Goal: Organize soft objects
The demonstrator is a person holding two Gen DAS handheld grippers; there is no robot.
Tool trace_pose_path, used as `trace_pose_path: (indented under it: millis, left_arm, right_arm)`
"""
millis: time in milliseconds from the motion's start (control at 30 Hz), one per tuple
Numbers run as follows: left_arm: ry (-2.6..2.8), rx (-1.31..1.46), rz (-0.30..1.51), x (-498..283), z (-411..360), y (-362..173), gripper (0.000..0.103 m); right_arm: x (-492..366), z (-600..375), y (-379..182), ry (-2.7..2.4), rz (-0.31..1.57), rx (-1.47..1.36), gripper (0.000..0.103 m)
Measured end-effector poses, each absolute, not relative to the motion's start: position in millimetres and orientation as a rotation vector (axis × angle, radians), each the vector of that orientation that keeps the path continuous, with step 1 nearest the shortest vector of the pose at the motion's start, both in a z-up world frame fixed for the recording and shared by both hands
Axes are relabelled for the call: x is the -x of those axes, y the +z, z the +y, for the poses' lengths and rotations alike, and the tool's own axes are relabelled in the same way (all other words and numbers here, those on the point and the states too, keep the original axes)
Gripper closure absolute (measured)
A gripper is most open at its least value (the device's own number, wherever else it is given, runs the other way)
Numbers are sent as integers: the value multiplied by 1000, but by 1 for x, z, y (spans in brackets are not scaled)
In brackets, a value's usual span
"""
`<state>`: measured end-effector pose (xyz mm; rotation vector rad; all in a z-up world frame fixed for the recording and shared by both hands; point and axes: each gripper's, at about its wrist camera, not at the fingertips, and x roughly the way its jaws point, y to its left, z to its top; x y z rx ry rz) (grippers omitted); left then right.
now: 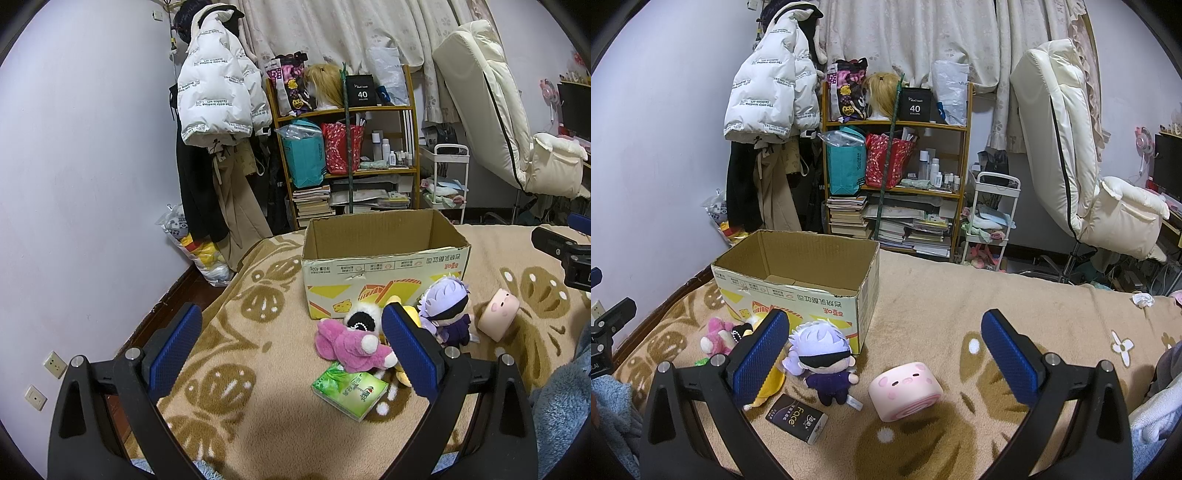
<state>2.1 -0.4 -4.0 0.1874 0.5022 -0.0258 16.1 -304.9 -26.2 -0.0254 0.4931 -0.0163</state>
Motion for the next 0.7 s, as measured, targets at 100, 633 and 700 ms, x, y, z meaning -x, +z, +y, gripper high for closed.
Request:
trace_pose_path:
  millis: [100,633,700]
  left_arm:
    - [-26,-189,504,-2,0,-4,6]
    - [-52,-206,555,-6,-1,-18,6]
    - [-50,-215,571,-9,-2,-19,6]
  right_arm:
    - [-16,-305,-27,-17,494,26,0]
    - [-19,-310,-33,-15,507,25,0]
    - [-21,-309,-34,-10,504,30,0]
